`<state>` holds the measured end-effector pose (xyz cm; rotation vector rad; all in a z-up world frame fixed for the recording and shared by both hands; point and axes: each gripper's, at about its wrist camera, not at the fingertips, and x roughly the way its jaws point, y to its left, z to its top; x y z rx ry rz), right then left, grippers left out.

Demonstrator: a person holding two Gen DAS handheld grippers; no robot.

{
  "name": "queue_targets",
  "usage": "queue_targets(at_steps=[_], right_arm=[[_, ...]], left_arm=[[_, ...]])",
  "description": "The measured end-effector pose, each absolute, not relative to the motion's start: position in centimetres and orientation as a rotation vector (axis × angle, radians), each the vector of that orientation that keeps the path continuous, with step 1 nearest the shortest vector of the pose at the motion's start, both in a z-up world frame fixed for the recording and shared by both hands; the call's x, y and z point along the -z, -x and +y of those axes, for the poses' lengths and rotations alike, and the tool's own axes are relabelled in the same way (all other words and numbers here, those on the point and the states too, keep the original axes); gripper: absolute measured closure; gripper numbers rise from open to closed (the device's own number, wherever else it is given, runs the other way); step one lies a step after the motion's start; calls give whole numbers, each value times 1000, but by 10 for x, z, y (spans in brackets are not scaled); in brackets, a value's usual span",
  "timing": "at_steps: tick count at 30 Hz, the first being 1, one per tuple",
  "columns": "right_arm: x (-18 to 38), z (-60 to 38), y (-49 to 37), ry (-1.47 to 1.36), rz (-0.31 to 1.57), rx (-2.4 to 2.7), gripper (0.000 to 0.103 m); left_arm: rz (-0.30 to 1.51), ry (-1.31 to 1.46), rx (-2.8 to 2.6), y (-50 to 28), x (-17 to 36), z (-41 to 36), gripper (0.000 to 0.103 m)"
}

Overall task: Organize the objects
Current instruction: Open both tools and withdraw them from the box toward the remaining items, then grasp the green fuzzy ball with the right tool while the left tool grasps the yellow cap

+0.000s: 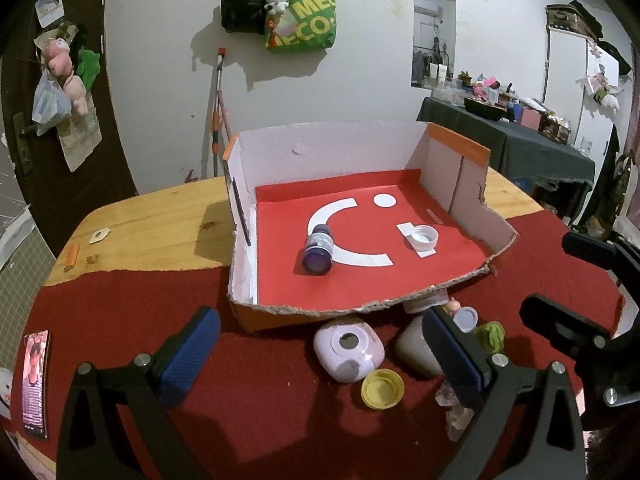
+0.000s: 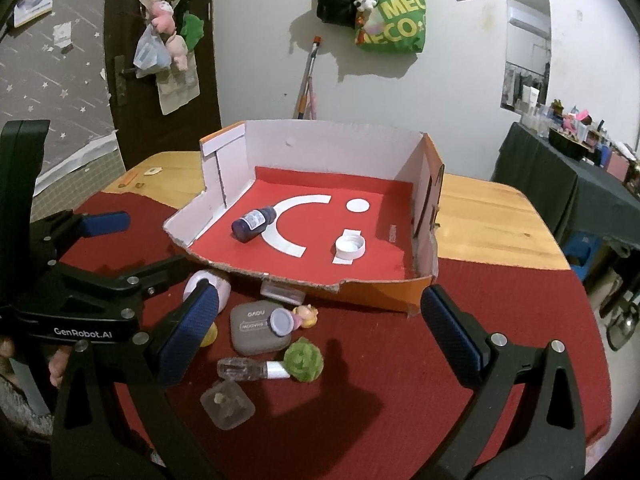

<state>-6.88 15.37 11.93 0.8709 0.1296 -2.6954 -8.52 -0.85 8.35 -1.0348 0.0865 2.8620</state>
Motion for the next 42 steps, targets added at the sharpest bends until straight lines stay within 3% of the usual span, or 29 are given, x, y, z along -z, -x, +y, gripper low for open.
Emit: queue_targets(at_steps=[27,38,42], right_arm=[[-86,144,40,-973,129,2639,1],[-72,156,51,-1068,74,2646,24],[-68,159,59,-1091,57,2639,32]], left_arm=[[84,1071,-2820,56,-60,-6,0],[95,1108,-2782,57,-46,0,0],[100,1132,-2762,59,-40,2,7]])
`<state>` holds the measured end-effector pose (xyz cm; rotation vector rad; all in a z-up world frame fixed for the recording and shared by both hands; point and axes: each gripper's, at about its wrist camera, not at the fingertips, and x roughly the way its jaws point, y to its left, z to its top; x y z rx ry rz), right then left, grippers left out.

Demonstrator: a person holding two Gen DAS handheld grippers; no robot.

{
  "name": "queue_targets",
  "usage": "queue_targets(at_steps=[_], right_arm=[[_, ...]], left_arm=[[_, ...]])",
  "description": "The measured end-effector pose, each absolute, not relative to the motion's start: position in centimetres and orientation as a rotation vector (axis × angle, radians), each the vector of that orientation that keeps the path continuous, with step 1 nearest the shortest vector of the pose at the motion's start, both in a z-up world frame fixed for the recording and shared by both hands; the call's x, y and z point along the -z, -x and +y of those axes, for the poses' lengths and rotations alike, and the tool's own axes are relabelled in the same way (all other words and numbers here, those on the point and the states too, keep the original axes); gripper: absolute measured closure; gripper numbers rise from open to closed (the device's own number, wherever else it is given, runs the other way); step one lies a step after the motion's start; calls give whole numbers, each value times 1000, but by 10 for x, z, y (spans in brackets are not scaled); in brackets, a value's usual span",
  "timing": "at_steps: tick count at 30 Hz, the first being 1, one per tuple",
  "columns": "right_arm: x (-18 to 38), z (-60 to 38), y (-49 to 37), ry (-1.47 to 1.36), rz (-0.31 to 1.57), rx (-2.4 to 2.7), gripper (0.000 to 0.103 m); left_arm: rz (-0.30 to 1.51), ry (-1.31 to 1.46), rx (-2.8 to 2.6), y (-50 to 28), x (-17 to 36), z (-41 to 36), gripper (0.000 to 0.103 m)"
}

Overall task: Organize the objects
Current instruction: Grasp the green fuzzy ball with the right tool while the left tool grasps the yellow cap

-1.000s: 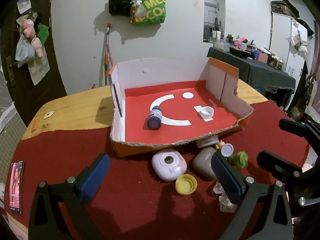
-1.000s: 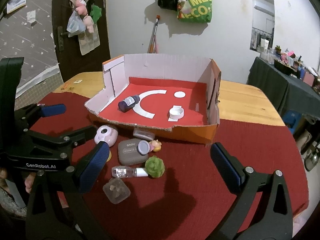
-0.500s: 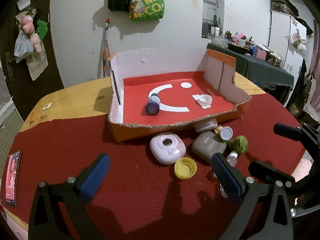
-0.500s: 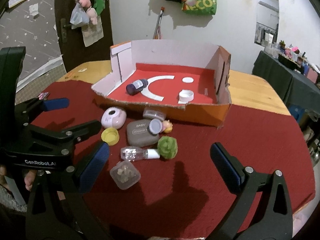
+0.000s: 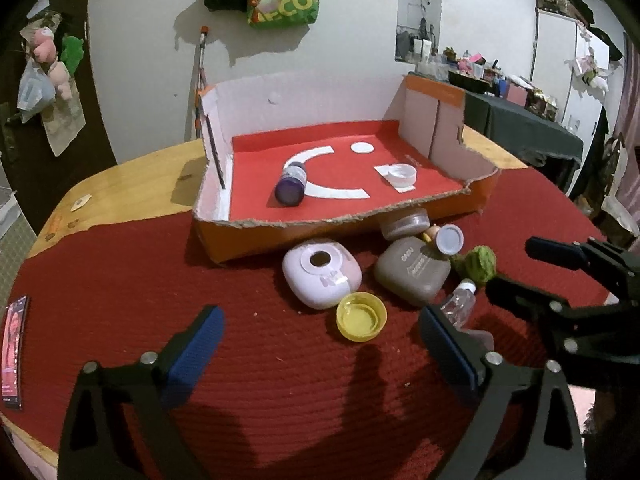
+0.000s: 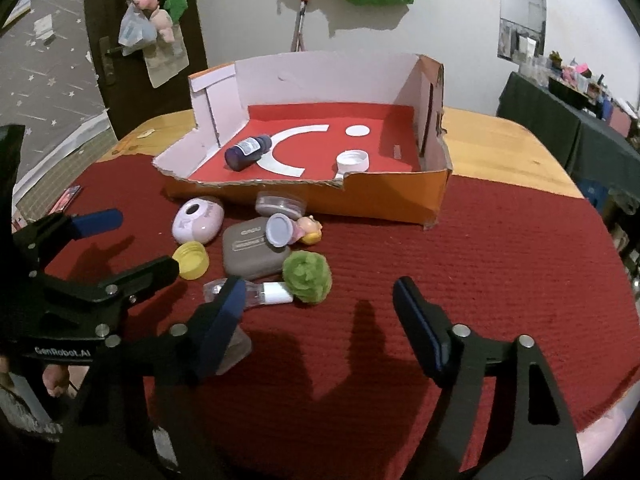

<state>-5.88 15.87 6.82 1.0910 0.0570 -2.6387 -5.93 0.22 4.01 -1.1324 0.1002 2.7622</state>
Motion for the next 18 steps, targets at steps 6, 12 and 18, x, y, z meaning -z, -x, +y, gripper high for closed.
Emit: queue_targets(at_steps=[6,12,18], right_arm=[[-59,159,70,-1139,36,2602,47],[-55,161,78,-1160,-2,2574,58],[-53,163,84,-1177,-45,2541,70]], left_arm=[[121,1165,-2722,63,-32,9,16],[128,1187,-2695,67,-27,13,29],[100,1210,-2663,71,-22,12,48]])
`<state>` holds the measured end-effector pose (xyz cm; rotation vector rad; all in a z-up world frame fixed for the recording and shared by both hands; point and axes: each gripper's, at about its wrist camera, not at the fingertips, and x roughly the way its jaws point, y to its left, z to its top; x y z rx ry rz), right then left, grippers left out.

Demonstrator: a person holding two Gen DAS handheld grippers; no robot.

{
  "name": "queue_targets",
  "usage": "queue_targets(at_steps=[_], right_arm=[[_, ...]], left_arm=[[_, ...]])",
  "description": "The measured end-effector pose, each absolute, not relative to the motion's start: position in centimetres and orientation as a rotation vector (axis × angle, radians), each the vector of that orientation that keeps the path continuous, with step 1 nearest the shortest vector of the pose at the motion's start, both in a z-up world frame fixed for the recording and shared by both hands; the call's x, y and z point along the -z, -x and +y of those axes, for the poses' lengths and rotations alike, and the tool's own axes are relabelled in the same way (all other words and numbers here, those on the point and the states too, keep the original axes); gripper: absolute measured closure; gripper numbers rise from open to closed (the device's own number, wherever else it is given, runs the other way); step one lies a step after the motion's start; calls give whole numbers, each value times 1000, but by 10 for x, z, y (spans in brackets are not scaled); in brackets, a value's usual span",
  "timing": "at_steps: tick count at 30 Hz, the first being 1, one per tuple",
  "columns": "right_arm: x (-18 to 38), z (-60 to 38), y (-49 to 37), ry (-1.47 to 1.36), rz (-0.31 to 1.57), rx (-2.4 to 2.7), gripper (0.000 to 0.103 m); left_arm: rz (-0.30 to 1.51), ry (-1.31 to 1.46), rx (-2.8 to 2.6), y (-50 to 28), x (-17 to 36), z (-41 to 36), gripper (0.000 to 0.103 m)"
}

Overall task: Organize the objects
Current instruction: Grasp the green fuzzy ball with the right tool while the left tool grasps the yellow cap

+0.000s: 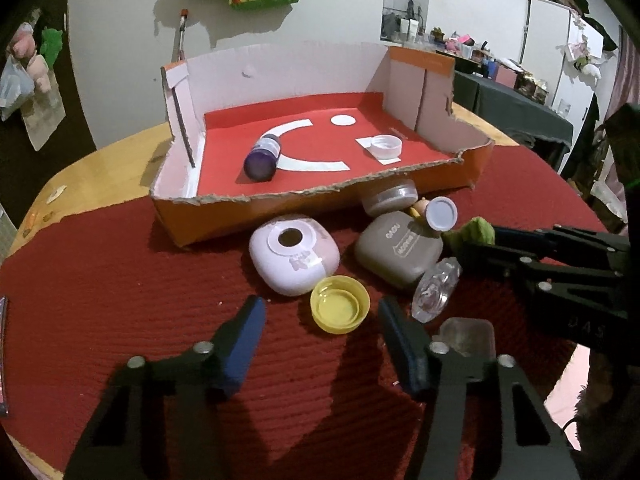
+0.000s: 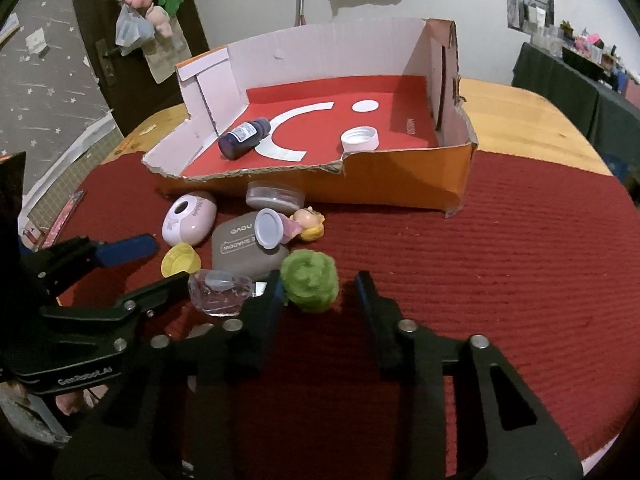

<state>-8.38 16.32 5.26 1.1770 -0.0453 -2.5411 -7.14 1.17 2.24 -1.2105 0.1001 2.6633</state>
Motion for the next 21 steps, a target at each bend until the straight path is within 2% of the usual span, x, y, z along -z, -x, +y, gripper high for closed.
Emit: queue_targets(at_steps=[1,2,7,21], right_arm=[[-53,163,84,-1177,-45,2540,72],[-53,163,85,-1177,-46,2535,79],[-54,161,83,-1171,-46,2522,81],[-75,154,67,-1070,-37,2537,81]], left_arm=[[92,1214,-2655,72,-22,12,50],[80,1218,-2643,73,-21,11,54],[73,1214,-2633,74,-20,11,71],[79,1154,-2650,64,-35,11,71]])
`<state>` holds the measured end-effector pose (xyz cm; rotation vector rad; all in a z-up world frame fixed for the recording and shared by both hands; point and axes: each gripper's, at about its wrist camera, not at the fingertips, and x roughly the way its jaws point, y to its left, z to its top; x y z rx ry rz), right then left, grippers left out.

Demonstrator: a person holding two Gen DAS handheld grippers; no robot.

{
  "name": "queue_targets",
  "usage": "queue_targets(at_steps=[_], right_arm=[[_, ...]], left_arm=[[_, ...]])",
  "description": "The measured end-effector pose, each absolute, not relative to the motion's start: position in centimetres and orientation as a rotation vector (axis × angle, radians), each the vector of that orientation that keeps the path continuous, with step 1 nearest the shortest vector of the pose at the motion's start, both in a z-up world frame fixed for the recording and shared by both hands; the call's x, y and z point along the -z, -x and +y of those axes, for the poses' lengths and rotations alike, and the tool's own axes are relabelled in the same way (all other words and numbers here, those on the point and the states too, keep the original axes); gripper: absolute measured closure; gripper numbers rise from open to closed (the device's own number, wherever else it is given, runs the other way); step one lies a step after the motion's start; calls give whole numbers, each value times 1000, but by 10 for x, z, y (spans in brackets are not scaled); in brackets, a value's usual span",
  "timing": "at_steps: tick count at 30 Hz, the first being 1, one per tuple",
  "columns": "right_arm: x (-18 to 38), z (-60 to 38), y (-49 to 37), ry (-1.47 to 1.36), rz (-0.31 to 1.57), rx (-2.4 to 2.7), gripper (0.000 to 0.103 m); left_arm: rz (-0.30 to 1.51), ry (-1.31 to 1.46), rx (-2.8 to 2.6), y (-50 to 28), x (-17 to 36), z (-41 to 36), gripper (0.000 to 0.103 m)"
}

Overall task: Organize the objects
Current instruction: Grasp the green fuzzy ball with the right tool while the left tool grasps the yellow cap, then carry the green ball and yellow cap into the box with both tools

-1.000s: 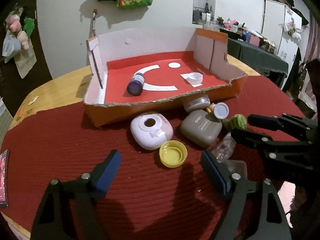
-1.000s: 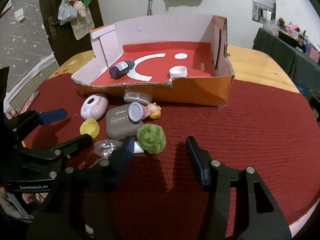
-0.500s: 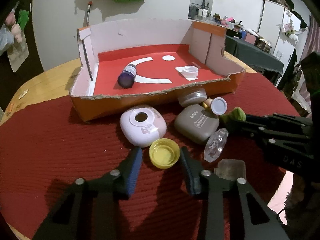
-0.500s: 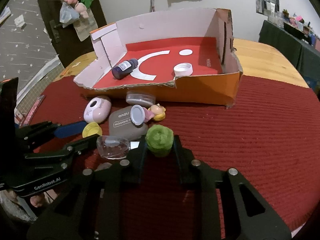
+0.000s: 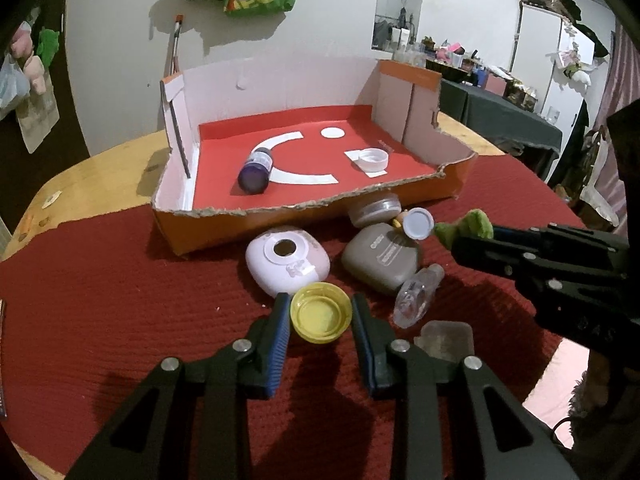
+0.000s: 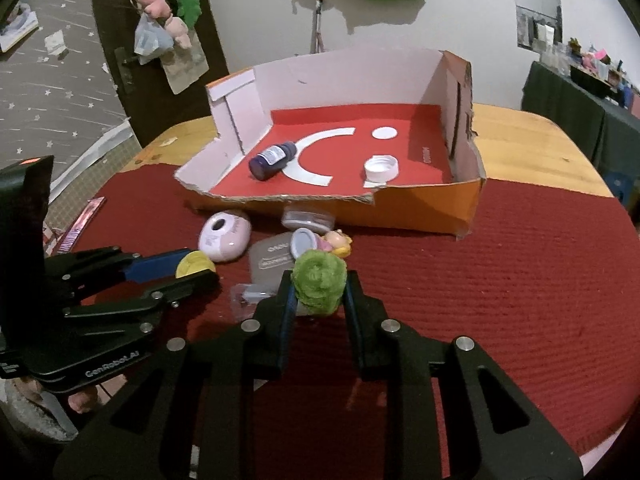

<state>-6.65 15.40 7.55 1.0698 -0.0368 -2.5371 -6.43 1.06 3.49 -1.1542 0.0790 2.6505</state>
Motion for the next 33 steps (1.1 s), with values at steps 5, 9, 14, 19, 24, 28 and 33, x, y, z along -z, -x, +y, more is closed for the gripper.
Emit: queue_targets(at_steps=[5,9,14,19,24,28,33], right_arm=[[-78,150,62,-1053,-22,2527,81],[-80,149,59,-1041,-18,2525,81],[-83,147,59,-1033,-14,2518,81],[-85,146,60,-1029,-13,2514,81],[-88,146,63,-1024,-14,2510,81],[-91,146,65,-1020,-17,2505,81],[-93,145,68,-1017,-20,2499,81]], left_arm=[[80,1150,-2657,63,-36,11,71],[75,1139,-2665,62,-39,10,71],[69,1113,-2668,61,-45,9,71],[71,1091,-2673,62,-50,9,71],[59,1078,-2678,64,-53,8,71],[51,1068,-2682,67,-56,7,71],[42,1053,-2686,70,-61,5,71]])
